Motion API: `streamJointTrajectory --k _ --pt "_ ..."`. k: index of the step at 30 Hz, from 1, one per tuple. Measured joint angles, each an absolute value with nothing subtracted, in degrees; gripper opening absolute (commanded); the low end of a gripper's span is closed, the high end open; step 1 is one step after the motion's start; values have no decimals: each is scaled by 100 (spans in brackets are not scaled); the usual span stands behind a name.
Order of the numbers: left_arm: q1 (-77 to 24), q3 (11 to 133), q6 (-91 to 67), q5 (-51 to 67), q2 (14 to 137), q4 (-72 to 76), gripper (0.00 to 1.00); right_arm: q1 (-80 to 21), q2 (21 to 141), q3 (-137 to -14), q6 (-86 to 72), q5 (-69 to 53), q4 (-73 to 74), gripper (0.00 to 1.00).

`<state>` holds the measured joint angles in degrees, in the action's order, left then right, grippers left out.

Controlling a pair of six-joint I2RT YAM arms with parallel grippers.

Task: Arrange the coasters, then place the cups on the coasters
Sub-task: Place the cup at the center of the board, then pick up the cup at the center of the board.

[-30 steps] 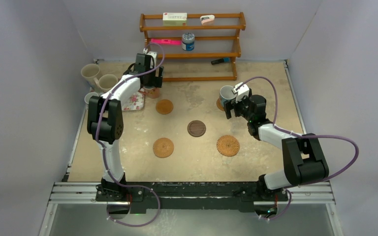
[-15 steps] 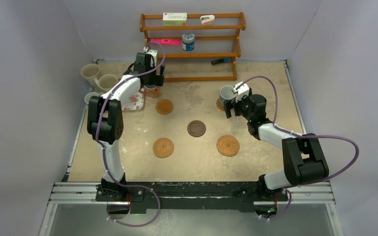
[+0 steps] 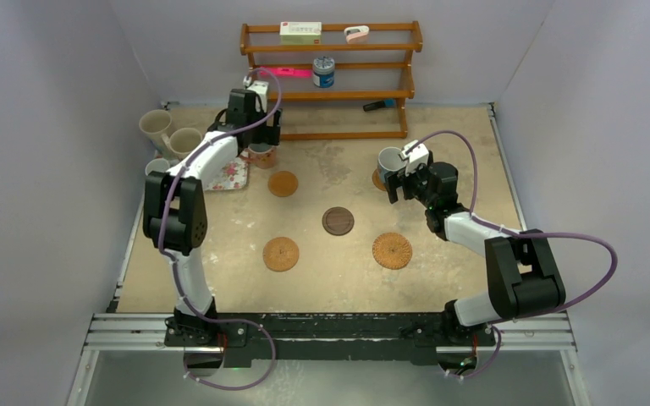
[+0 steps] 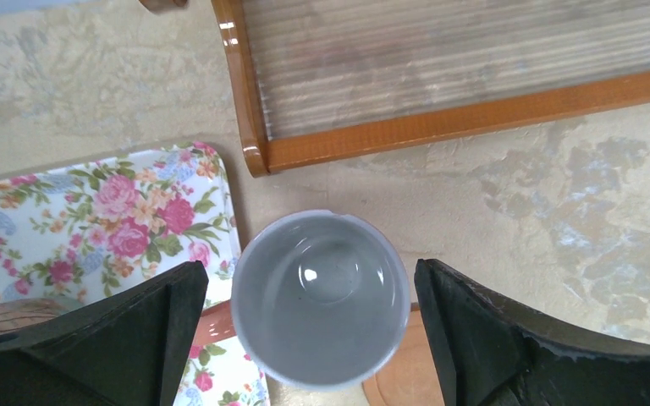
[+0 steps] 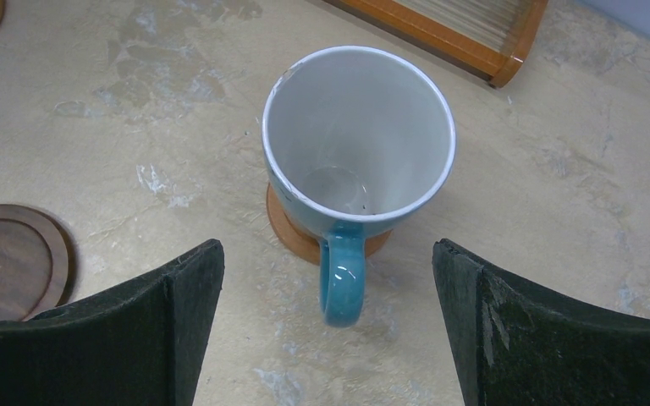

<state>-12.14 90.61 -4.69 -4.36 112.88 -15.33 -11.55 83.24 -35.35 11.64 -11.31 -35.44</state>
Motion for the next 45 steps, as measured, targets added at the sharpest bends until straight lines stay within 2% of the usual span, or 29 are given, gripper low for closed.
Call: streamJointTrajectory --k 13,26,35,45 --pt "-1177 8757 139 -176 10272 -1079 100 -1155 8324 -3535 1164 -1133 -3542 94" --pt "25 8276 1350 1699 10182 -1358 100 -1155 8324 -3535 1164 -1131 -3540 94" --pt "-14 8276 2281 2707 10180 -1868 100 -1155 8324 -3538 1164 -1131 -3535 94" --pt "8 8285 2980 3081 10381 -2215 100 -1155 8324 -3538 1164 -1133 -3496 94"
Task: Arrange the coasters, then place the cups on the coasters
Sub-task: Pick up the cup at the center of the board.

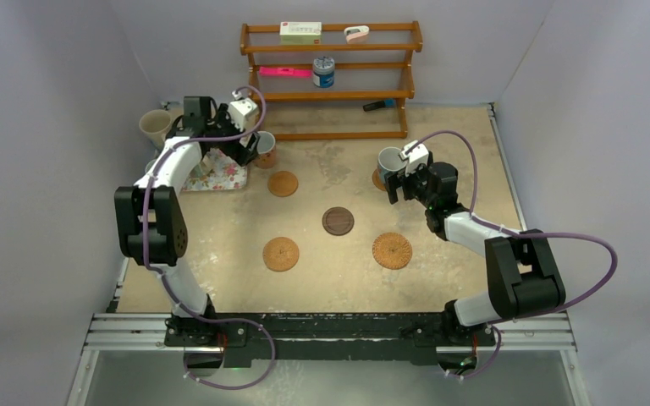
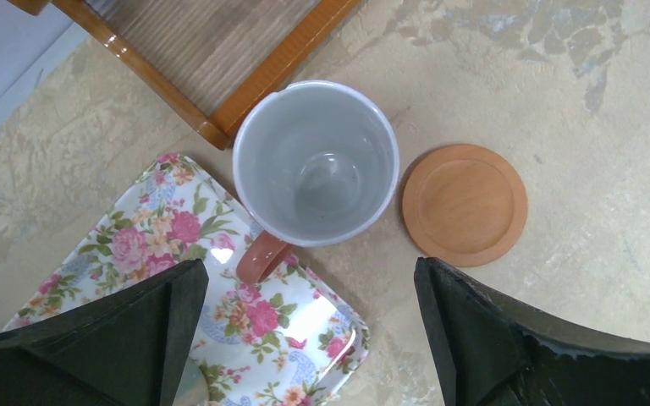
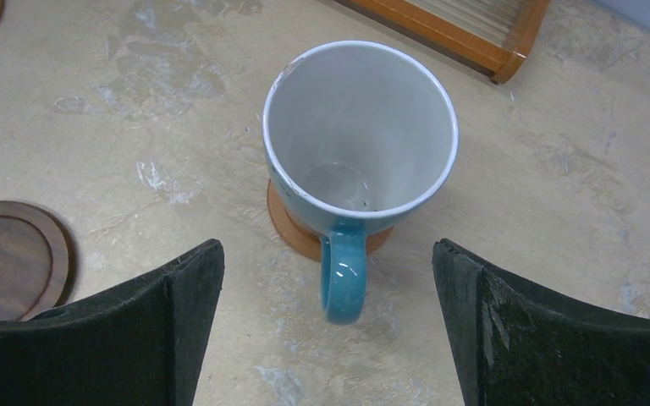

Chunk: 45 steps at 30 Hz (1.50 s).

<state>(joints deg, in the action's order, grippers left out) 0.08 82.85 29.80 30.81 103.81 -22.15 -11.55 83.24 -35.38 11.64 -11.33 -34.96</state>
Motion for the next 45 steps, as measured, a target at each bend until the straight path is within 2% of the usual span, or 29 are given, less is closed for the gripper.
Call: streamJointTrajectory --k 15,28,45 --pt "384 8952 3868 3697 11172 -2832 99 -1155 8326 -3546 1166 -1131 -3459 94" --pt "384 9249 4121 4034 11664 -3299 91 -1155 8331 -3546 1166 -1131 -3457 94" --pt "384 9067 4233 4154 11660 -3369 61 -1155 8331 -3546 1166 -1133 -3454 94"
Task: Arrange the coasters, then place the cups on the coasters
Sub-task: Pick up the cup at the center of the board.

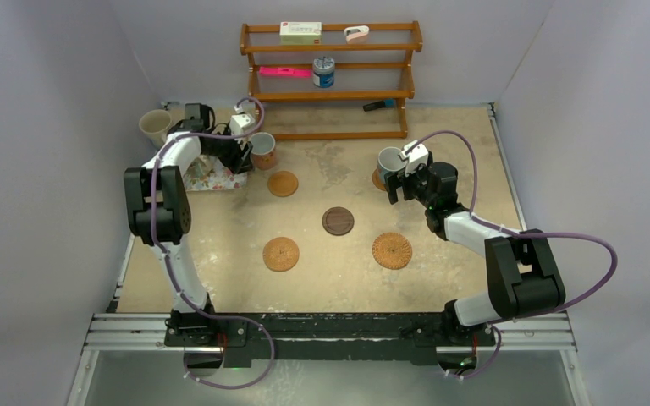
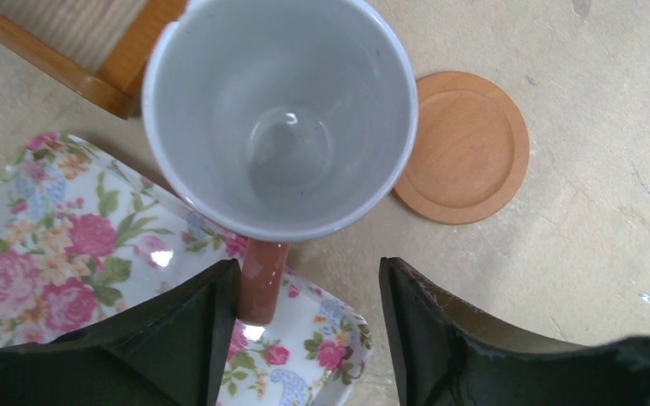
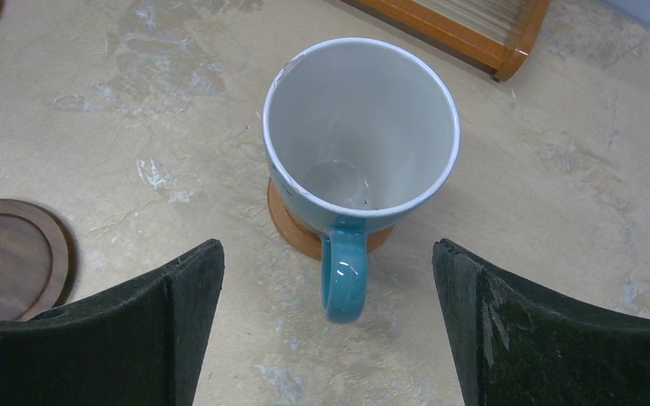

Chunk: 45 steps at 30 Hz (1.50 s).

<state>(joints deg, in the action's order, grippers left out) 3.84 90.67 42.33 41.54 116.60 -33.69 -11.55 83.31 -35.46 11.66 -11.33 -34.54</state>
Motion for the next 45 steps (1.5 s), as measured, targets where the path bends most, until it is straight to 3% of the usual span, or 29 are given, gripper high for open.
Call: streamJointTrajectory --k 21,40,45 --pt "384 7529 2971 3887 10945 -1306 40 -1155 8331 -3548 1166 -1133 -3454 94" --pt "384 7439 2652 3830 10938 -816 33 -1155 8331 -3548 1166 -1133 -3452 94" --pt "384 7437 2650 3833 10938 -816 25 -1155 8331 -3548 1166 -1133 -3452 94"
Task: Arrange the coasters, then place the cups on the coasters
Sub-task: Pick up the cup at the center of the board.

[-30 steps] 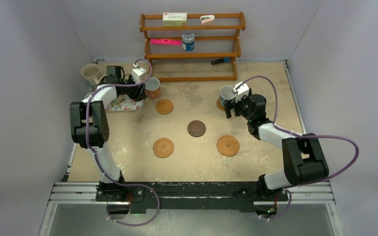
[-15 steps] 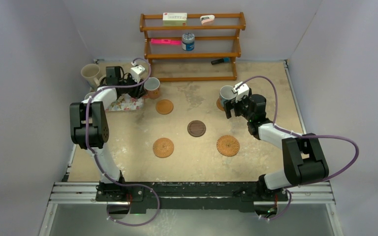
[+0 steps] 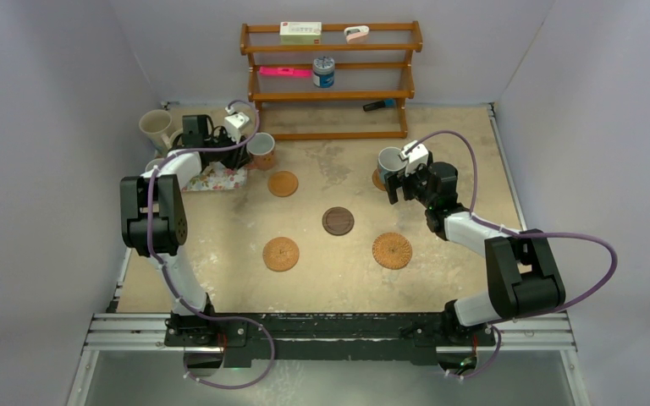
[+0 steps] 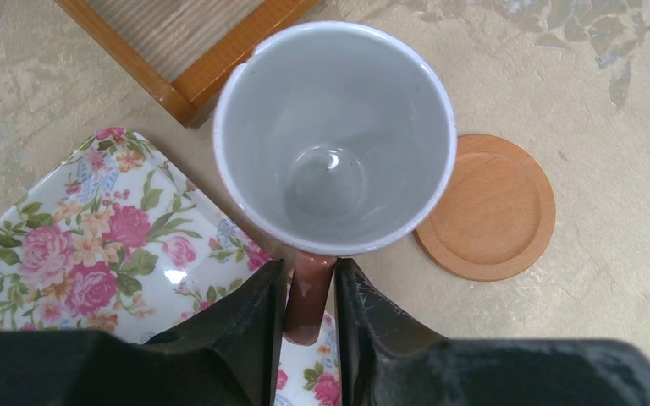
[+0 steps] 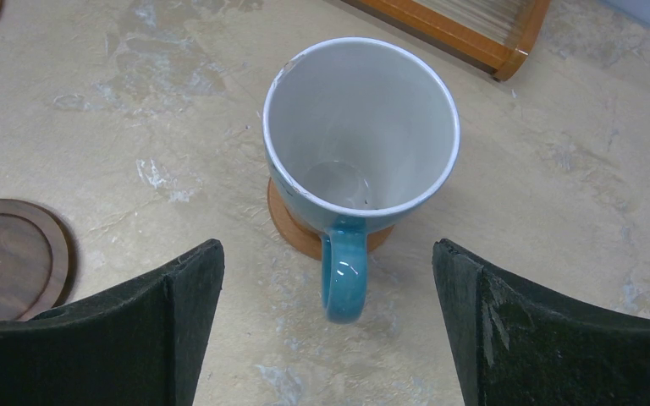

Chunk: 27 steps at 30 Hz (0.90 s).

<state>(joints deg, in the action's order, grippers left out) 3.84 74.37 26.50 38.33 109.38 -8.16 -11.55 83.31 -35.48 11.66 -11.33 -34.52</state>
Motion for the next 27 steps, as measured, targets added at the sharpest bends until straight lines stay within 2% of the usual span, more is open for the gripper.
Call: streamJointTrajectory --k 7,11,13,20,27 --pt "373 7437 2646 3868 10938 -821 20 -1155 8331 -3548 1166 -1133 -3450 94" --pt "373 7437 2646 3865 10938 -819 11 -1155 8331 -3548 1166 -1131 -3450 94" --pt "373 7437 2646 3865 10938 -819 10 -1155 8331 -3551 1166 -1133 -3450 94" --pt "373 7432 2646 3865 10938 -805 21 -1155 8331 -3557 1168 -1133 -3448 94" --pt "373 7306 2633 3811 10906 -617 28 -1155 8331 -3557 1168 -1133 -3437 94"
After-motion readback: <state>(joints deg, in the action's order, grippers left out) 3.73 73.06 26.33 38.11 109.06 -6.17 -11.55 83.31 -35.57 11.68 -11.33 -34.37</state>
